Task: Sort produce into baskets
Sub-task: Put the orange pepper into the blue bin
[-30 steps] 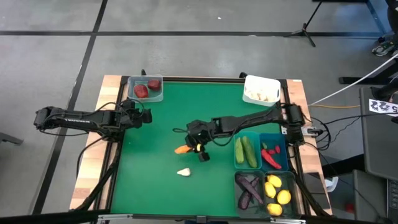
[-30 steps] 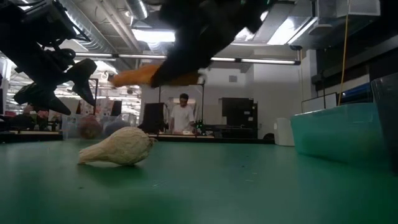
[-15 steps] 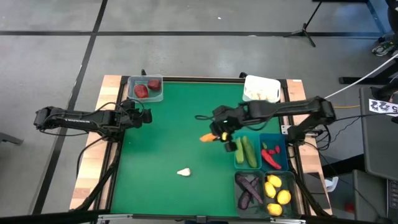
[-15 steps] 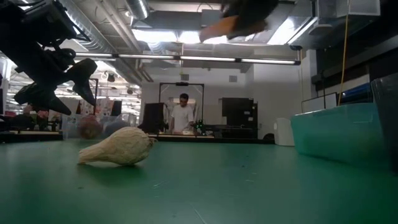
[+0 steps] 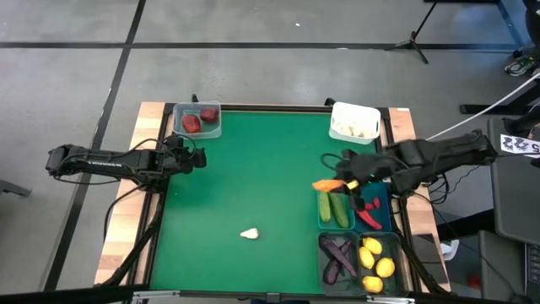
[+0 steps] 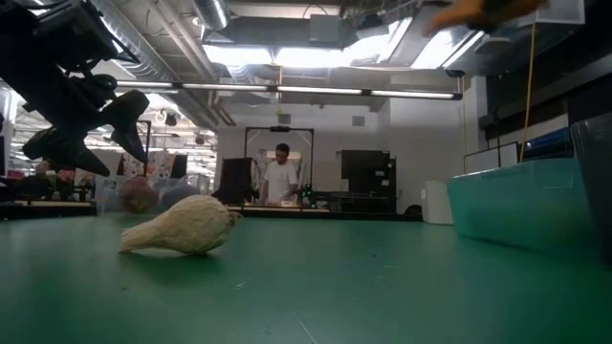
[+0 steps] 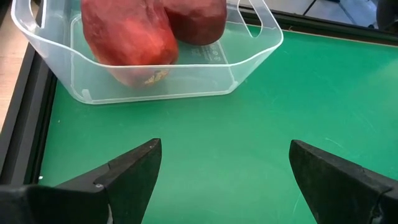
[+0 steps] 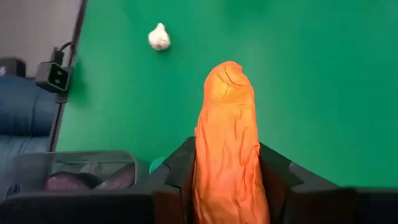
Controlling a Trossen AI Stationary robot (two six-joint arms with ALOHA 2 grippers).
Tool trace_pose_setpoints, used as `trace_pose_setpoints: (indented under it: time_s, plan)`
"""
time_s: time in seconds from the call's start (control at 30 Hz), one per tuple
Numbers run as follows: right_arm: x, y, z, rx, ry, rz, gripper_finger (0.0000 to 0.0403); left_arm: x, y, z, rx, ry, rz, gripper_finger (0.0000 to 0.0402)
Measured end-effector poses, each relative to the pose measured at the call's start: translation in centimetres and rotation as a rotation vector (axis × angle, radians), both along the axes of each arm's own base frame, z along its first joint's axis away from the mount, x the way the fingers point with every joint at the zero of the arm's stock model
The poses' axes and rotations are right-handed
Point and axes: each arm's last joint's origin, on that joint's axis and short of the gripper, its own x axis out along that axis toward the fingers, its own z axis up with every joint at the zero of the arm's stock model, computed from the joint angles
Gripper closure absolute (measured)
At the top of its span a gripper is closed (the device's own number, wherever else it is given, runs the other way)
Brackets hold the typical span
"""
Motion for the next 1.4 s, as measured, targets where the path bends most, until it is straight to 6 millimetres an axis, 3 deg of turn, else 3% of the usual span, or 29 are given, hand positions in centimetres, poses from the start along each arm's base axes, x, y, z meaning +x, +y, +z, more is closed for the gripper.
trace_pose_setpoints:
  time_s: [0.23, 0.67, 0.9, 1.07, 1.4]
  plan:
    - [-3.9, 1.9, -3.1, 0.030, -0.014, -0.289, 0.0290, 0.0, 0.0, 0.0, 0.000, 0.000, 0.000, 0.0057]
    - [-7.1, 4.3, -9.6, 0.217, -0.036, -0.846, 0.0290, 0.0, 0.0, 0.0, 0.003, 0.006, -0.005, 0.0057]
    - [-9.3, 5.0, -11.1, 0.200, 0.034, -0.979, 0.0290, 0.0, 0.0, 0.0, 0.009, 0.019, -0.015, 0.0057]
    - [-10.4, 5.1, -11.9, 0.152, 0.176, -1.082, 0.0290, 0.0, 0.0, 0.0, 0.009, 0.019, -0.015, 0.0057]
    - [-10.1, 6.2, -13.3, 0.063, 0.308, -1.138, 0.0290, 0.0, 0.0, 0.0, 0.008, 0.015, -0.012, 0.0057]
